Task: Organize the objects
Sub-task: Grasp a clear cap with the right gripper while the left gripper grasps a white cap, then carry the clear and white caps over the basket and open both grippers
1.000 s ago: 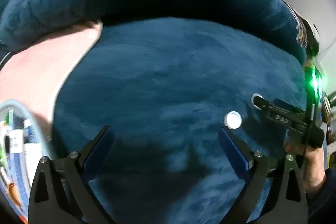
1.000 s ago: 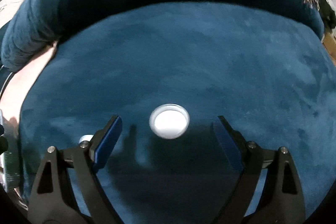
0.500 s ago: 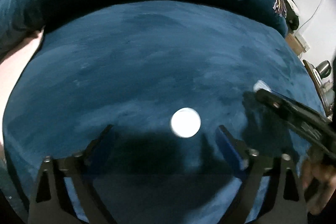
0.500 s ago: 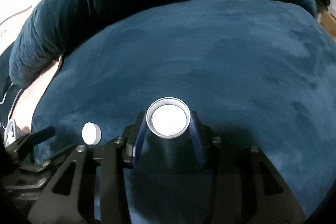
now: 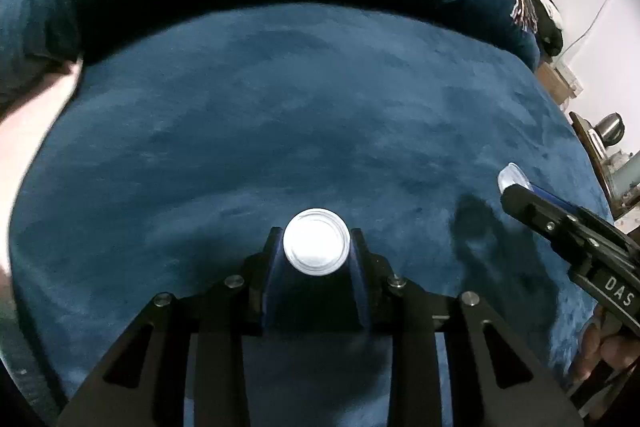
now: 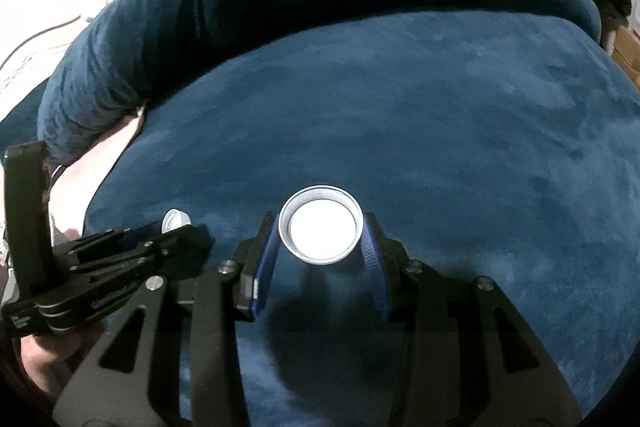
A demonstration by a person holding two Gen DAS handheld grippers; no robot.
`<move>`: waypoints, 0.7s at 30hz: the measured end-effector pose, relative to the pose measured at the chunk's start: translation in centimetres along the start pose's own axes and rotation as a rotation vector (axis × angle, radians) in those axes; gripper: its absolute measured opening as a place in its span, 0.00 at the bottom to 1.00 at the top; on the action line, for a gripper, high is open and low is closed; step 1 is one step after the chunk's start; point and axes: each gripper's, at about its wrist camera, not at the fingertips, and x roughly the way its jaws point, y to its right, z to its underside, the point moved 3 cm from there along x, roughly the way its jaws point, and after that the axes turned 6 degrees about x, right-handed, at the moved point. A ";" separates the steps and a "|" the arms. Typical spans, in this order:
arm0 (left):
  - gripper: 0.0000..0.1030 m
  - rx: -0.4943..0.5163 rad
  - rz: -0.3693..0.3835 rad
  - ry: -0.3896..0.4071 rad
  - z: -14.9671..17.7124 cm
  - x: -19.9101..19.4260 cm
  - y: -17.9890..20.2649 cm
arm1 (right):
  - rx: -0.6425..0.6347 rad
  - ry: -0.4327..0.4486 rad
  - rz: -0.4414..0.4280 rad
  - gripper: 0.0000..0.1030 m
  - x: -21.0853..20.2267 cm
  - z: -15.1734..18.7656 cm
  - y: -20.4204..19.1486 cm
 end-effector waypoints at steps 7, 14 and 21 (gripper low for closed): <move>0.31 -0.016 -0.092 0.062 1.0 -6.1 -3.2 | -0.061 0.009 -0.073 0.41 -1.2 1.2 -4.7; 0.31 -0.145 -0.136 0.142 3.9 -13.1 -9.4 | -0.163 -0.001 -0.157 0.41 -2.2 3.1 -11.1; 0.31 -0.383 -0.204 0.248 8.0 -20.6 -19.4 | -0.288 -0.024 -0.303 0.41 -3.2 4.8 -21.1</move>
